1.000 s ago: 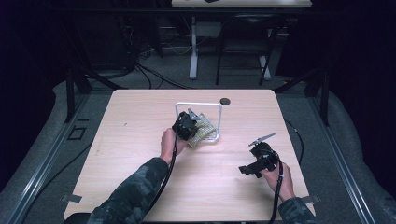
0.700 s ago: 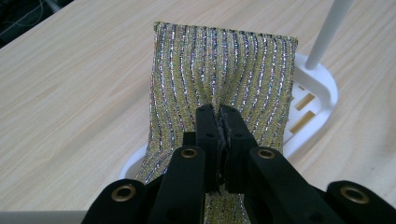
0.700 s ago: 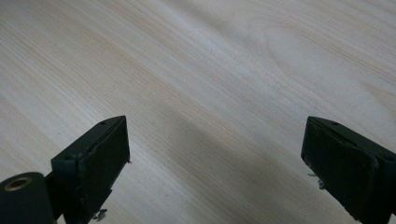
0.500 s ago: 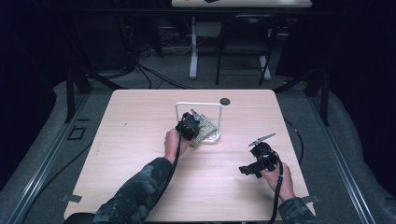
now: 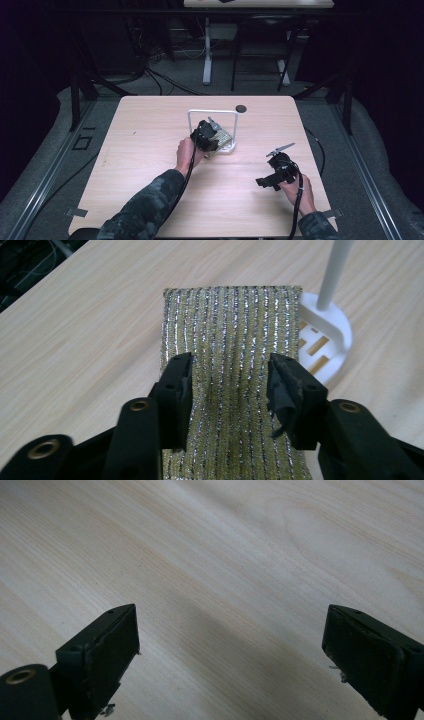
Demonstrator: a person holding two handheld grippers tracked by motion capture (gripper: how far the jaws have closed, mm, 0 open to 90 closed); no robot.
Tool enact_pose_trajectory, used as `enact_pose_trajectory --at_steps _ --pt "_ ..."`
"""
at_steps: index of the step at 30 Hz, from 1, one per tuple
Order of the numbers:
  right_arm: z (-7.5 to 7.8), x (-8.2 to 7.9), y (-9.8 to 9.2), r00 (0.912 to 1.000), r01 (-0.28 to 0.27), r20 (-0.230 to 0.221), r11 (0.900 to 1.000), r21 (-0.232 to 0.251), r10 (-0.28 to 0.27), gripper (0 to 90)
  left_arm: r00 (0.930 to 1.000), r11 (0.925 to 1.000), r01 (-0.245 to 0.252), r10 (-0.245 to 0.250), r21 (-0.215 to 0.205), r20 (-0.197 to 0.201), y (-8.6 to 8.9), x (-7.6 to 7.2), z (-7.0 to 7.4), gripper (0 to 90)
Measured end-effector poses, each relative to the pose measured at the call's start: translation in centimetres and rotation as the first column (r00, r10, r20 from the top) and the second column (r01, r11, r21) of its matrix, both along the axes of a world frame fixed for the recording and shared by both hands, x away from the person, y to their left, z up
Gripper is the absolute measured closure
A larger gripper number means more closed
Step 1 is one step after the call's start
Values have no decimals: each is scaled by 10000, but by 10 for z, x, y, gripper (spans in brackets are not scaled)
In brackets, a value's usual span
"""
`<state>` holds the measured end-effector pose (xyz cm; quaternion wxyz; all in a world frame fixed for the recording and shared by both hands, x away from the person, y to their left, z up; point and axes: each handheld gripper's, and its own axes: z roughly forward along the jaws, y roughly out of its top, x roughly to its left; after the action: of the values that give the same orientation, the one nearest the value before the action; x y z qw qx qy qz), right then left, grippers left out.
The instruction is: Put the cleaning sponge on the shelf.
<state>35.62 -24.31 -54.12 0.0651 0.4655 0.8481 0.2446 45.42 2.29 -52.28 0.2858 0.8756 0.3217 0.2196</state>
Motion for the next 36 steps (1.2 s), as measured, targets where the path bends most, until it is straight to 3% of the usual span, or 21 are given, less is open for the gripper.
enact_pose_trajectory --at_steps 8,23,27,36 --pt "0 0 0 10000 5 52 10000 49 -5 76 9980 9982 567 -573 -202 -283 4 -11 19 369" --pt "0 0 1 10000 11 -22 10000 63 -11 76 9947 9960 866 -878 -236 -532 27 -32 40 178" --pt "0 0 0 10000 -6 -14 10000 45 6 76 9941 9950 957 -969 -268 -481 39 -43 48 148" --pt "1 -1 -1 9999 118 38 9997 200 -119 77 9965 9968 638 -662 -492 -501 77 -63 55 27"
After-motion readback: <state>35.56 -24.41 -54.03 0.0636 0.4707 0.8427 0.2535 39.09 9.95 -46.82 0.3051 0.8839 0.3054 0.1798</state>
